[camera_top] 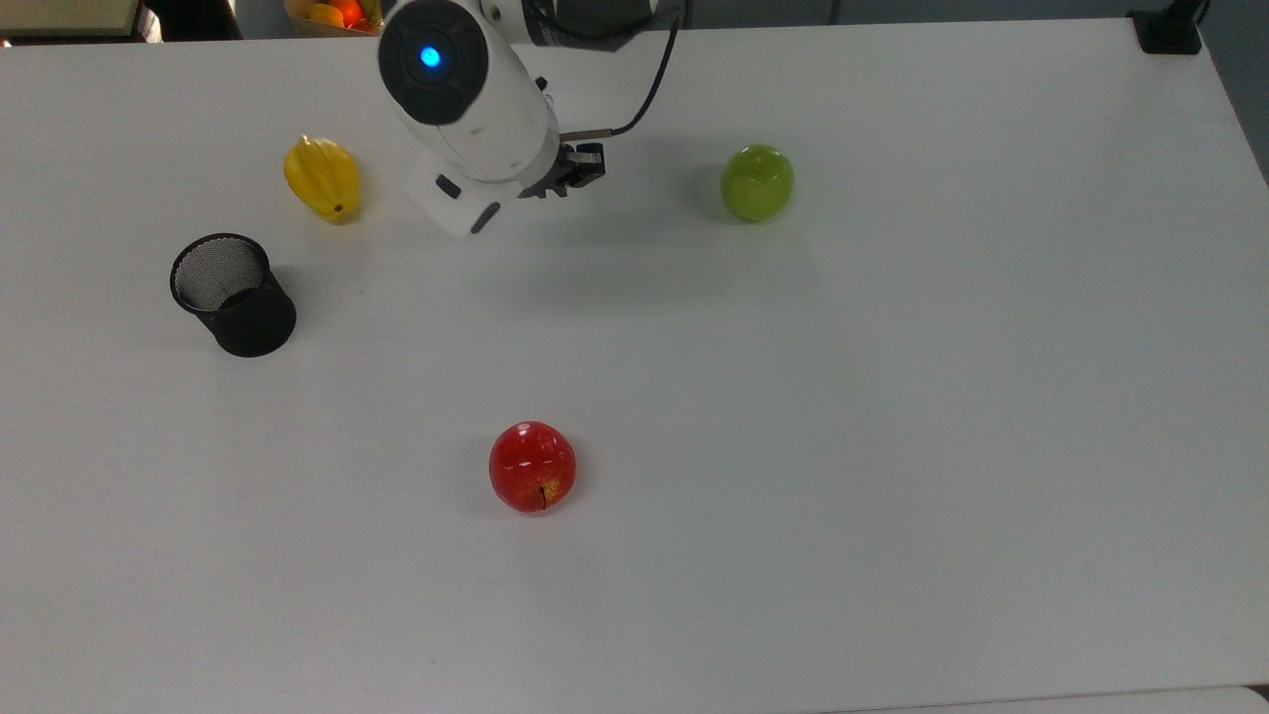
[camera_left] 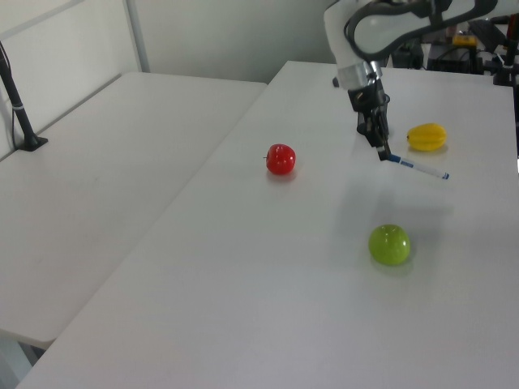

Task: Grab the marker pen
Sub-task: 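Carry the marker toward the green apple and lower it, then open the gripper to release the marker onto the table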

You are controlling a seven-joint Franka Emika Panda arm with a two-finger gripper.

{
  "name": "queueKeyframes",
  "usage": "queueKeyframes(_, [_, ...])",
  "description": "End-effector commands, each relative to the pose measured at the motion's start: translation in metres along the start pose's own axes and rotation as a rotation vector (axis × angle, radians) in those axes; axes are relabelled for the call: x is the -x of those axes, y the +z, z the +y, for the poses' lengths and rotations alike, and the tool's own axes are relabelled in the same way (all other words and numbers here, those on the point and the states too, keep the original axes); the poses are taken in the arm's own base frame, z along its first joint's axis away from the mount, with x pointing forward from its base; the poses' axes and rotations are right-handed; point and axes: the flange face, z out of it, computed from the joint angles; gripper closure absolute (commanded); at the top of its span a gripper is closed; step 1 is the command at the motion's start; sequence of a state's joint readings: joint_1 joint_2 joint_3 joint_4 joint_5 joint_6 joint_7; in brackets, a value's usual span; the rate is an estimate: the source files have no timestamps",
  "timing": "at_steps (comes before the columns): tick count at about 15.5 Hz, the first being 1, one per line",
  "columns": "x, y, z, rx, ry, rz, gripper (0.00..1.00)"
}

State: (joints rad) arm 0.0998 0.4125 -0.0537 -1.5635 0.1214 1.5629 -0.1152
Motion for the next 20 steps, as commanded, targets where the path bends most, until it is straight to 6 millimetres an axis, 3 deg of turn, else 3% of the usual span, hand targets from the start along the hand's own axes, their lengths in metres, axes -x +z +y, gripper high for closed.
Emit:
queueKeyframes(1, [-0.007,0.018,-0.008,0.03,-0.03,-0.041,0.89])
queueKeyframes(5, [-0.02,0.038,-0.016,0.06,-0.041,-0.058,0.86])
queueKeyframes(13, [-0.033,0.048,-0.014,0.068,0.002,-0.022,0.67])
queueKeyframes(18, [-0.032,0.045,-0.011,0.068,0.031,-0.017,0.44])
queueKeyframes(20, [-0.03,0.04,-0.011,0.085,0.076,-0.006,0.25])
